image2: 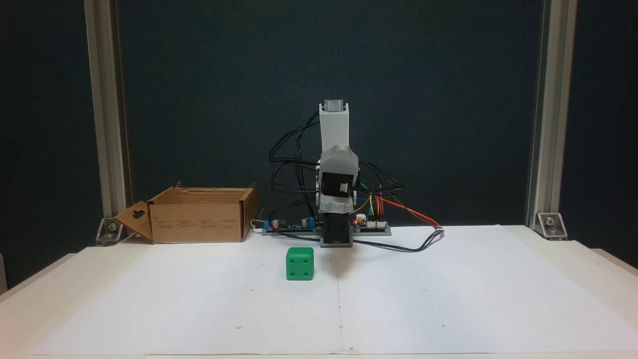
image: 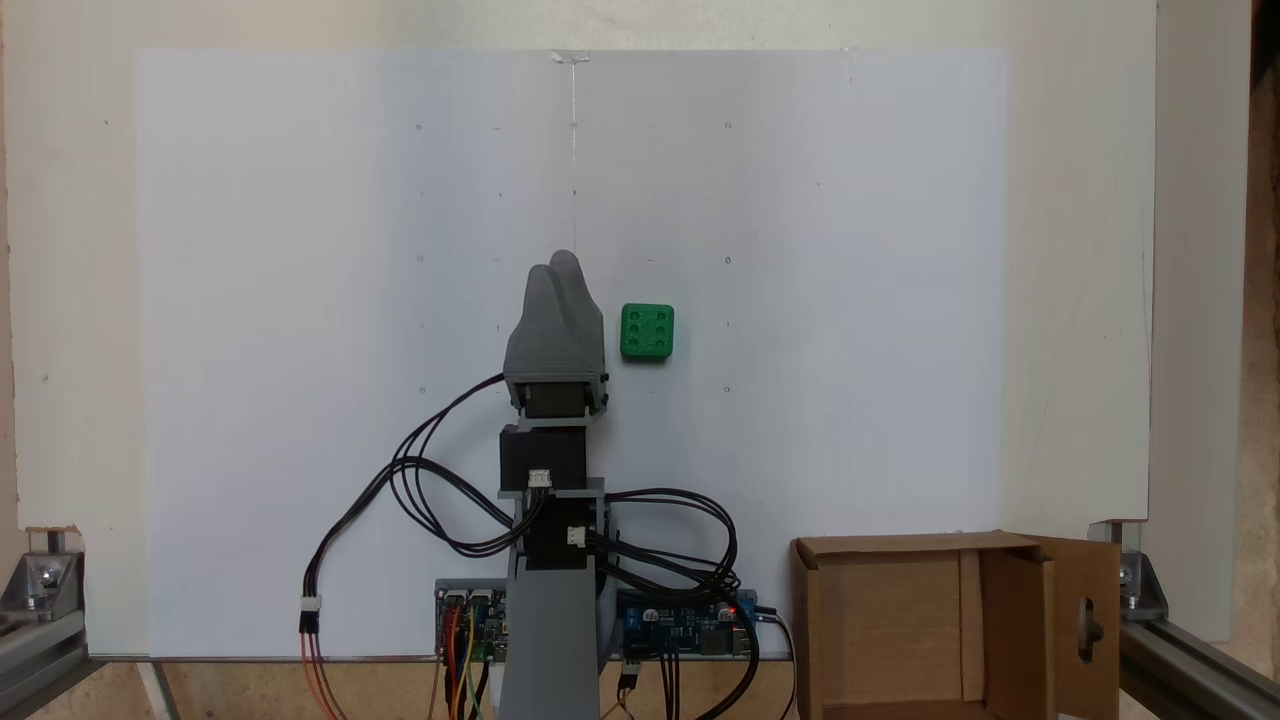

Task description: Grasp a green dice and put it in the bin.

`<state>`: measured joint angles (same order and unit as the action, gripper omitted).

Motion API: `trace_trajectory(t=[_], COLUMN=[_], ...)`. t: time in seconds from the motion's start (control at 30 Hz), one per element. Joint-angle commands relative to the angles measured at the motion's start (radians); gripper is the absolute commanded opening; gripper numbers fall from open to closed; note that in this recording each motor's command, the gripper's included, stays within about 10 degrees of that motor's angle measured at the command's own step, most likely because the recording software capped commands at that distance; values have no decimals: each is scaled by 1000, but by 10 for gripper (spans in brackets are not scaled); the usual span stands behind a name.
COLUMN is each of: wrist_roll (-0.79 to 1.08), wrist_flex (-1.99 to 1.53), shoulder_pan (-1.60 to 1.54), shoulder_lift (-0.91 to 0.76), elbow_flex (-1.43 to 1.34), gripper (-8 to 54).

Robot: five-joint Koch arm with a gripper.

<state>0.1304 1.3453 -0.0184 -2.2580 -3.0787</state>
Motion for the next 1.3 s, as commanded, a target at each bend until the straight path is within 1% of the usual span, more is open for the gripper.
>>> trace_trajectory(t=[0.0, 0.67, 1.03, 1.07, 1.17, 1.27], wrist_roll=[-26, -26, -17, -17, -20, -21], wrist_flex=[-87, -94, -100, -95, -83, -164], shoulder_pan=[43, 40, 41, 40, 37, 26], shoulder_lift=[-104, -104, -104, -106, -107, -107], elbow_flex=[-46, -46, -46, -44, 2, 55], gripper=[446, 448, 437, 429, 421, 421])
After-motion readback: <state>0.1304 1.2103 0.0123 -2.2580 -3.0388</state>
